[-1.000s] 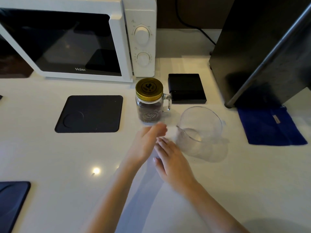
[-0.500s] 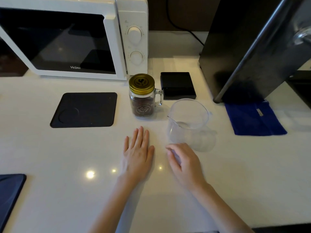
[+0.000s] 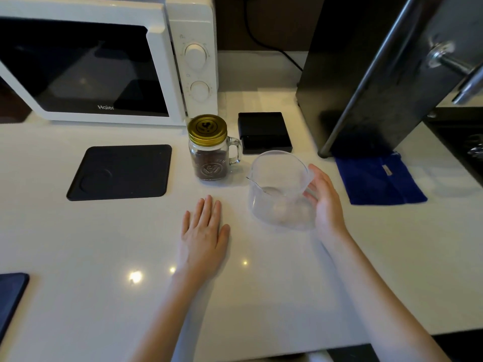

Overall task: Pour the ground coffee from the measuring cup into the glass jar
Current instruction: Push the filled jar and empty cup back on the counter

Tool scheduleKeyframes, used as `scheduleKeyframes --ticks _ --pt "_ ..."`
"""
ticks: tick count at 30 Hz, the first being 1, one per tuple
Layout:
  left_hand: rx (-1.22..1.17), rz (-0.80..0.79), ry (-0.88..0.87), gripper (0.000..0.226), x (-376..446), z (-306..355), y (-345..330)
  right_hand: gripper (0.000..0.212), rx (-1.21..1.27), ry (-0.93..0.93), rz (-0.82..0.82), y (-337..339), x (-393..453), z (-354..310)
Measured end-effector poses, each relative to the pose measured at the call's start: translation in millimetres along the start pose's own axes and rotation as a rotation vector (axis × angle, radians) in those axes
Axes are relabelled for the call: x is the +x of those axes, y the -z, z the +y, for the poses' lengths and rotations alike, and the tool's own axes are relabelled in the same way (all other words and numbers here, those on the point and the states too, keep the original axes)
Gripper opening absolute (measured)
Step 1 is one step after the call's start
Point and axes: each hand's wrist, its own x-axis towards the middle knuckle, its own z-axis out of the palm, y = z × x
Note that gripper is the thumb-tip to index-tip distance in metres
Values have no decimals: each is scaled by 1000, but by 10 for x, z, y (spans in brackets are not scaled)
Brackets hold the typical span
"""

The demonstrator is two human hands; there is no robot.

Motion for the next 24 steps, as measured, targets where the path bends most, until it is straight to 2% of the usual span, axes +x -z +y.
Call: scheduleKeyframes --ticks 3,7,14,24 --pt "-18 14 -3 55 -4 -6 -2 20 16 63 -36 -62 2 -25" --pt "-23 29 -10 55 -8 -10 -9 15 -14 113 -3 -90 27 -3" --pt "-3 29 -11 56 -13 0 13 22 -5 169 19 -231 287 -128" --pt "11 19 -4 56 -3 2 32 25 23 83 -10 -258 708 -251"
